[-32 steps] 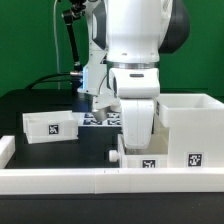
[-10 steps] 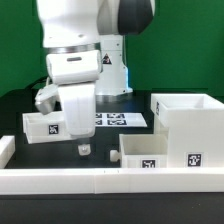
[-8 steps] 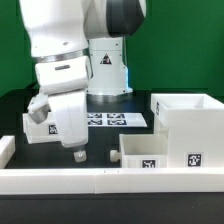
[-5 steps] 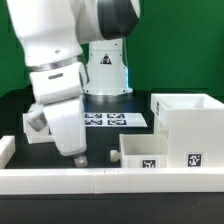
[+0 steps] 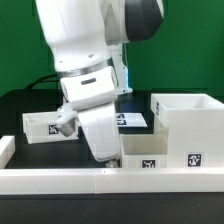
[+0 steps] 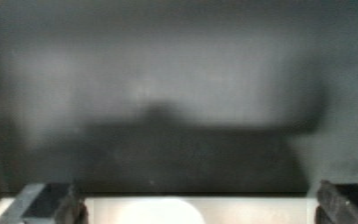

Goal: Assemble drawer

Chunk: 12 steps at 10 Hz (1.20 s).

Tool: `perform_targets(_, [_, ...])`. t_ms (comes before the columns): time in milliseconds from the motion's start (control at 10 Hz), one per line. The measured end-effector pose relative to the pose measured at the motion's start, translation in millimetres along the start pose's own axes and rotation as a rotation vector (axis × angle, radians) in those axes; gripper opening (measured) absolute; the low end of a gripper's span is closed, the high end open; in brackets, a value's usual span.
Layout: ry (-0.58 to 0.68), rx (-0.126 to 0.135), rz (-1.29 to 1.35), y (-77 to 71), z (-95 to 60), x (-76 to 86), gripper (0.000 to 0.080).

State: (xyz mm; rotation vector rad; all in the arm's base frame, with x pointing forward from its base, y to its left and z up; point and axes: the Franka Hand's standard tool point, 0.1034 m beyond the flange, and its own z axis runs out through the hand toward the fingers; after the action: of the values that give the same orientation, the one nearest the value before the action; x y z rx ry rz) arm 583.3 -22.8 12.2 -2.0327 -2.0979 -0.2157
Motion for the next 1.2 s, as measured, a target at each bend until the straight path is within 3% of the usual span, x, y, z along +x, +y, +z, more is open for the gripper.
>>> perform_targets(400, [0.003,0.006,0.035,3.9,4.1,25.7,0.0649])
perform_targets(900, [0.002,0.001,0.044,4.2,6.2,28.8,0.0649])
perform_targets(1200, [0.018,-0.006,0.023,8.1,13.8,54.8,0.0649])
